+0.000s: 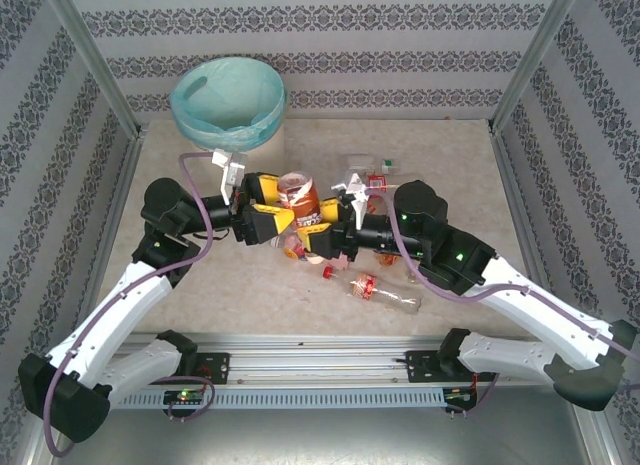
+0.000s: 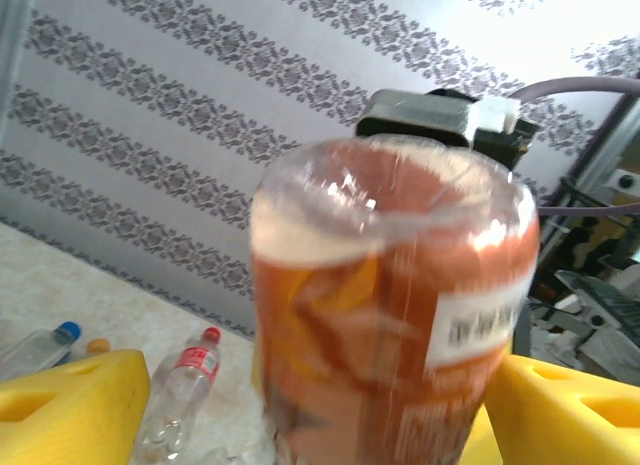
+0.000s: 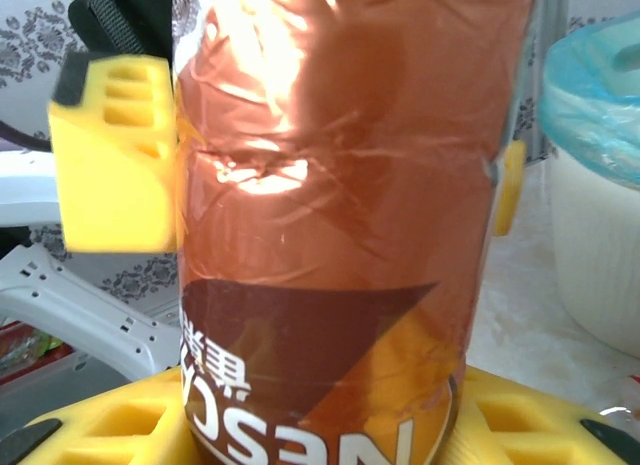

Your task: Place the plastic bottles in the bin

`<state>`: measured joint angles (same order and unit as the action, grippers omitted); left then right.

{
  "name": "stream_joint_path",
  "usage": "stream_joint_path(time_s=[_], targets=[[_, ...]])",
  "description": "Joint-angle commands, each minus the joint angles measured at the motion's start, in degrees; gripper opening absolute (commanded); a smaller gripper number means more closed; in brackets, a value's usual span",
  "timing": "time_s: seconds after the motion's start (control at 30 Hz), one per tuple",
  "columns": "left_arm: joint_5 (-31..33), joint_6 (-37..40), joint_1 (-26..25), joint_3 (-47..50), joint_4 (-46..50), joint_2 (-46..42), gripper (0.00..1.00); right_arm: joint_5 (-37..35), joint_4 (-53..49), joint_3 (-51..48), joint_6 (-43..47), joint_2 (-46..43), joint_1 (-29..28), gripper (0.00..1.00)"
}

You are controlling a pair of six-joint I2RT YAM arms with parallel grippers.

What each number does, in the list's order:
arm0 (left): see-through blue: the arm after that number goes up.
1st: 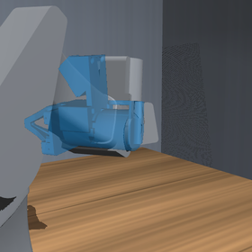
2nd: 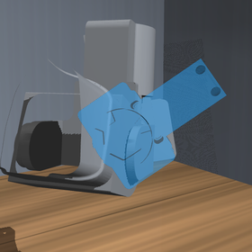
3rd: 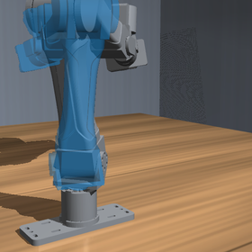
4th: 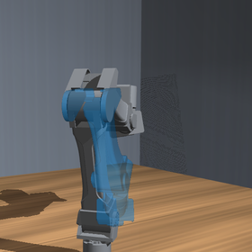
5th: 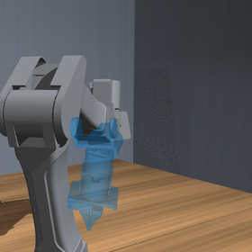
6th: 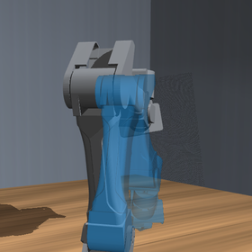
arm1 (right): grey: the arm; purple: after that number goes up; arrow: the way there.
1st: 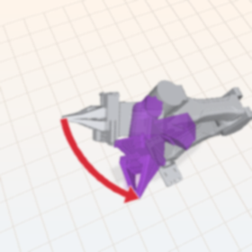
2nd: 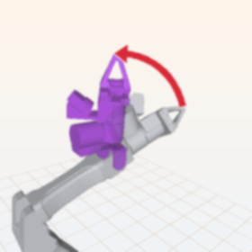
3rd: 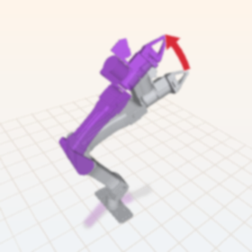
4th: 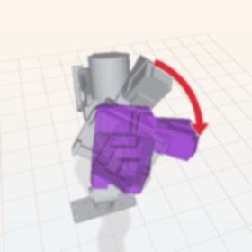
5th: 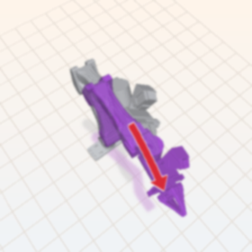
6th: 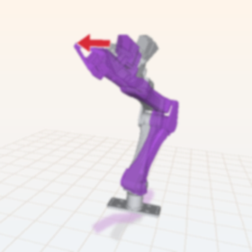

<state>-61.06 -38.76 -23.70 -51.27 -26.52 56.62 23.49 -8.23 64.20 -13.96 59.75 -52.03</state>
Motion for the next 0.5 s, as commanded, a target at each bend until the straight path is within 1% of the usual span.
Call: stream_joint_path(time_s=[0.0, 0.27, 0.33, 0.37, 0.47], targets=[[-3.3, -5.7, -1.0, 0.3, -9.6, 0.1, 0.85, 2.5, 3.8, -0.6, -1.3, 1.0, -1.0, 0.48], [-3.0, -4.0, -0.9, 1.0, -8.0, -0.5, 0.66, 2.6, 3.7, 0.6, -0.7, 2.1, -1.5, 0.49], [-2.8, -3.2, -1.0, 1.1, -7.4, -0.6, 0.63, 2.3, 3.4, 0.8, -0.5, 2.2, -1.5, 0.49], [-2.5, -2.8, -1.0, 1.1, -7.2, -0.8, 0.62, 1.9, 3.3, 0.8, -0.5, 2.1, -1.5, 0.5], [-1.0, -1.5, -0.9, 1.3, -6.7, -1.3, 0.53, 0.8, 3.4, 0.6, -0.6, 1.7, -1.5, 0.56]])
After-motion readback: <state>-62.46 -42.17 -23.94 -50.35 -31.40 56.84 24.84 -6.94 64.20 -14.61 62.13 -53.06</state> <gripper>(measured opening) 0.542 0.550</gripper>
